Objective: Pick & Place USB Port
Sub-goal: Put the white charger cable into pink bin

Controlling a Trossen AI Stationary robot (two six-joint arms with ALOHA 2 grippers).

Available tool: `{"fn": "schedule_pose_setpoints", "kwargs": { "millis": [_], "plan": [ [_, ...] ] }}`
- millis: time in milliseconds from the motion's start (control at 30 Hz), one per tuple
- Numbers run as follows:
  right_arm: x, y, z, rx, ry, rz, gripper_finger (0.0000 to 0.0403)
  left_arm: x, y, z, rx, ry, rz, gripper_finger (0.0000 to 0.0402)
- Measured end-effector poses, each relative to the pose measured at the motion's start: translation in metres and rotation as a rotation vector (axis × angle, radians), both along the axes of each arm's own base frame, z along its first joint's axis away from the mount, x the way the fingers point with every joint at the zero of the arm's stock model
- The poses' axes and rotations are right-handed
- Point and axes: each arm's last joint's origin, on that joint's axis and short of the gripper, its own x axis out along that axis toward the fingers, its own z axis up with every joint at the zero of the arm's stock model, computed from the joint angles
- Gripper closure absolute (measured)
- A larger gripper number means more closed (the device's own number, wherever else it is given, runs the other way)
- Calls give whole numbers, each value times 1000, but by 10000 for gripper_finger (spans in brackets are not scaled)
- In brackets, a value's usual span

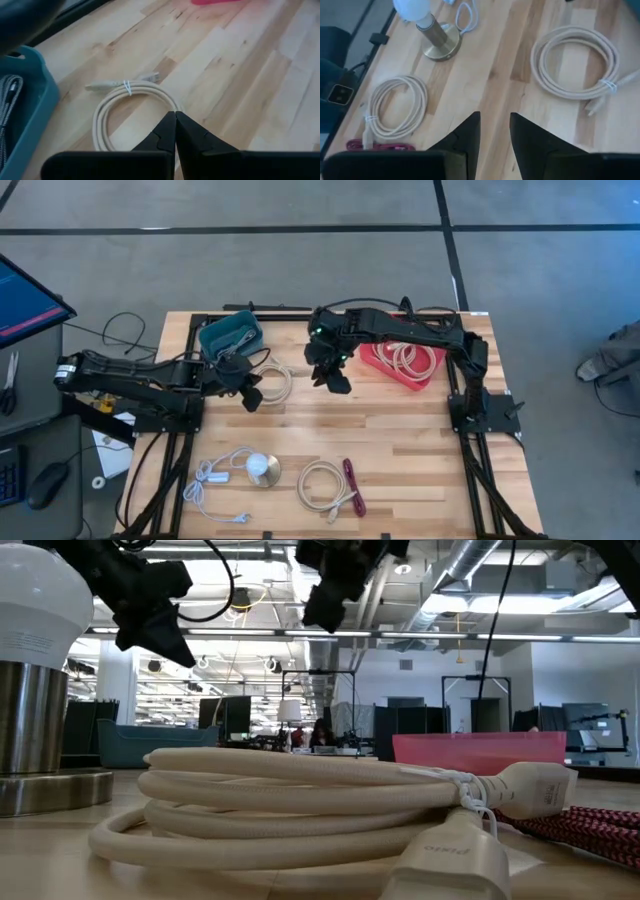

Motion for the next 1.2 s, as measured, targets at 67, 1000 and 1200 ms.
{"fn": "schedule_pose_setpoints", "kwargs": {
  "millis": [67,1000,1200],
  "plan": [
    [-7,-8,2,0,-17,-18,311,1,0,0,0,-19,24,394],
    [-166,4,70,-53,-537,-304,329,1,1,0,1,-41,51,389],
    [-182,6,86,-119,-620,-451,329,1,1,0,1,-41,50,389]
  ]
}}
